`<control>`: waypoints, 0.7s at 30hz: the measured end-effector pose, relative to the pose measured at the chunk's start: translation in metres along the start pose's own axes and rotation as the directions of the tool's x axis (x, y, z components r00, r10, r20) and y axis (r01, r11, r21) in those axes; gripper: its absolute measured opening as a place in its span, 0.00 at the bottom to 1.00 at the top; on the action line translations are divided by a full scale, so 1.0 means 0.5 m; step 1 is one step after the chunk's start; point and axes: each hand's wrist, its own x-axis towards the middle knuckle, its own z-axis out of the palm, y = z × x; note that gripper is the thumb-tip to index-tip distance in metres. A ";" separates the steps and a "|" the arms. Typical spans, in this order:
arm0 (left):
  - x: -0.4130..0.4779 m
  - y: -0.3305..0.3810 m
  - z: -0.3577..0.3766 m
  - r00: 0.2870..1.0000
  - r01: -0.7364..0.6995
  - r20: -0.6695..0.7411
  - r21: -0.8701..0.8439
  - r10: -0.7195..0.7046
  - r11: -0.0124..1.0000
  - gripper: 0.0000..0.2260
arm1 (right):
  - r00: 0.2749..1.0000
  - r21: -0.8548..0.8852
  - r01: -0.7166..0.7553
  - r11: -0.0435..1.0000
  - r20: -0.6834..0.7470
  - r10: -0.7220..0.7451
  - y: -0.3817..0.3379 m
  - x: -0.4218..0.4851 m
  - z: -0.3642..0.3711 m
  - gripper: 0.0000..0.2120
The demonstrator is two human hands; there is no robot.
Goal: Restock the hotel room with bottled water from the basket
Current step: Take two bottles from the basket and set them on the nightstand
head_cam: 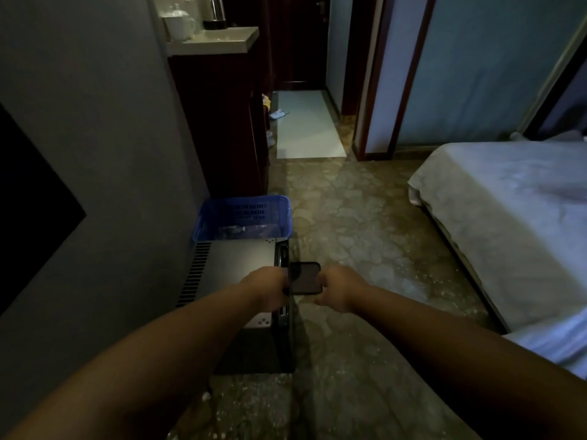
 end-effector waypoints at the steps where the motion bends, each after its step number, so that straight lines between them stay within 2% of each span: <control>1: 0.020 0.007 -0.008 1.000 -0.007 0.009 0.013 0.007 1.000 0.15 | 1.000 0.010 -0.001 1.000 0.002 0.001 0.010 0.014 -0.010 0.08; 3: 0.067 0.022 -0.026 1.000 0.000 0.025 0.040 -0.001 0.999 0.15 | 1.000 0.045 -0.002 0.999 0.000 0.002 0.035 0.045 -0.032 0.05; 8: 0.206 0.069 -0.069 1.000 0.004 0.021 0.079 -0.005 0.997 0.13 | 1.000 0.064 -0.007 0.998 0.016 0.006 0.103 0.154 -0.101 0.05; 12: 0.316 0.110 -0.105 0.998 0.040 0.042 0.058 -0.043 0.998 0.12 | 1.000 0.011 -0.005 1.000 0.027 0.005 0.164 0.245 -0.174 0.14; 16: 0.416 0.148 -0.154 0.997 0.073 0.016 0.058 -0.074 0.996 0.11 | 0.999 0.006 0.012 1.000 0.030 -0.012 0.227 0.319 -0.247 0.17; 21: 0.519 0.174 -0.200 0.996 0.076 -0.057 0.011 -0.075 0.997 0.19 | 0.999 -0.064 0.038 0.997 0.014 -0.037 0.294 0.409 -0.317 0.25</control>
